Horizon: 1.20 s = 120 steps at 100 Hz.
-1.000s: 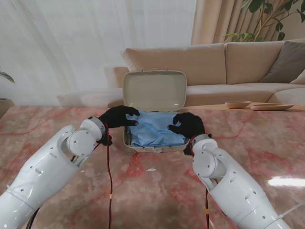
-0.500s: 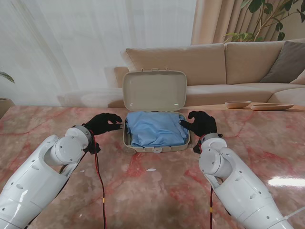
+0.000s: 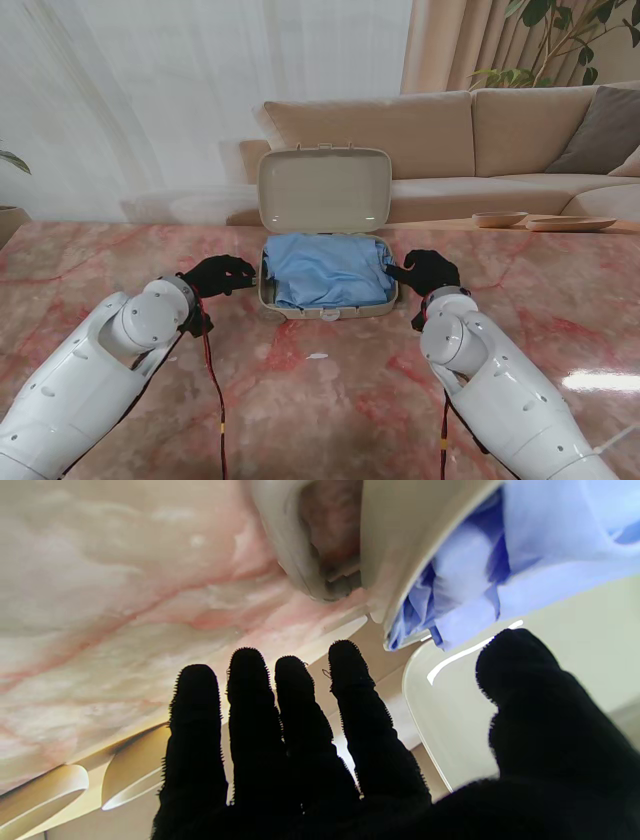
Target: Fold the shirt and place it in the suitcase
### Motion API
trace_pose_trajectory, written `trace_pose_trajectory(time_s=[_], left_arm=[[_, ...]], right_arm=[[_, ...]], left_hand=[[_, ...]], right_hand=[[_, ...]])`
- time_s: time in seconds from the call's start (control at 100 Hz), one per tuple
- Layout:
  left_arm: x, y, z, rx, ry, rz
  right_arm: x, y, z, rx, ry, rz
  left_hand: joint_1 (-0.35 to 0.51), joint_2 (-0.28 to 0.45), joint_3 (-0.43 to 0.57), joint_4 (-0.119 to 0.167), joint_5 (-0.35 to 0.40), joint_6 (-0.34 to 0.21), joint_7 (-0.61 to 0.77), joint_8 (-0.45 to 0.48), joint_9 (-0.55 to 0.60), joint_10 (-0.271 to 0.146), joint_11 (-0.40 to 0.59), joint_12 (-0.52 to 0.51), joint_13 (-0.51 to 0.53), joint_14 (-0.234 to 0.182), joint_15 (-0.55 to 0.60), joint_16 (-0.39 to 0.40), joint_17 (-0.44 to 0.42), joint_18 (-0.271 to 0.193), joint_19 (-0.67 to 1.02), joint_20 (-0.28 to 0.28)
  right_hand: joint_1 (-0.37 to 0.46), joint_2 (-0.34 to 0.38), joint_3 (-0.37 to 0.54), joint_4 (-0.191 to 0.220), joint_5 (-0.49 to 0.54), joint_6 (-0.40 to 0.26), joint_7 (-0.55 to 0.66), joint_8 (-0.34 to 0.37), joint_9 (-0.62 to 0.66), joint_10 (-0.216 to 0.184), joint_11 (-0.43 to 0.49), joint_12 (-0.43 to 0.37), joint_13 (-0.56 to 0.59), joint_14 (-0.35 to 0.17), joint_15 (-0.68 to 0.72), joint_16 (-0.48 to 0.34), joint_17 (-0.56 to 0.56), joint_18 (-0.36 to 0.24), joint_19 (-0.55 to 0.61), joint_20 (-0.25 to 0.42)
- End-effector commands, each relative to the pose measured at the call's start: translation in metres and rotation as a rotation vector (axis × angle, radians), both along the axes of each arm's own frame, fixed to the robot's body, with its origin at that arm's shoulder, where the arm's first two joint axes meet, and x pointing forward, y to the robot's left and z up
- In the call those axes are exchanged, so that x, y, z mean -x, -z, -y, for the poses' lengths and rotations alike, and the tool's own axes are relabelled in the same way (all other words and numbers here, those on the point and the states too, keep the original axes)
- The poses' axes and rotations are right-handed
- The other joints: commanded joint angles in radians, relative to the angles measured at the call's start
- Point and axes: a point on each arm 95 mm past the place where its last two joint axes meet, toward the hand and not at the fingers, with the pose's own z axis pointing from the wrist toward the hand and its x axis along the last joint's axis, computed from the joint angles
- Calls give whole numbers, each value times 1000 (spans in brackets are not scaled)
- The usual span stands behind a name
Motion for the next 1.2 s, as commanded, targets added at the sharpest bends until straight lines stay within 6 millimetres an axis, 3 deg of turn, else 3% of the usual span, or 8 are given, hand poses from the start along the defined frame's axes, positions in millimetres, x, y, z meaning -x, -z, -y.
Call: trace_pose_trajectory(time_s=[0.0, 0.55, 1.19], left_arm=[[1, 8, 2, 3, 1, -24], [-2, 19, 19, 20, 79, -44], [13, 24, 22, 34, 129, -63]], right_arm=[[3, 12, 3, 1, 5, -51], [11, 27, 0, -28, -48, -110], [41, 25, -4, -69, -143, -107]], left_hand=[[20, 59, -37, 13, 22, 17, -20, -7, 5, 16, -18, 4, -29, 34, -5, -12, -15, 16, -3, -4], [20, 64, -37, 14, 17, 10, -21, 1, 1, 15, -17, 5, -32, 34, 0, -13, -21, 20, 3, -3], [19, 71, -37, 14, 10, 5, -21, 3, -1, 13, -19, 4, -34, 38, 2, -13, -26, 22, -1, -5]], right_hand=[[-10, 21, -24, 33, 4, 2, -11, -15, -24, 18, -19, -11, -25, 22, 9, 26, -20, -5, 18, 21], [32, 54, -66, 35, 36, -26, 10, -7, -9, 20, -34, -8, -19, 25, 4, 27, -22, -1, 12, 27], [64, 85, -105, 39, 44, -30, 13, -6, 4, 17, -40, -7, -11, 27, 0, 28, -20, 7, 8, 31]])
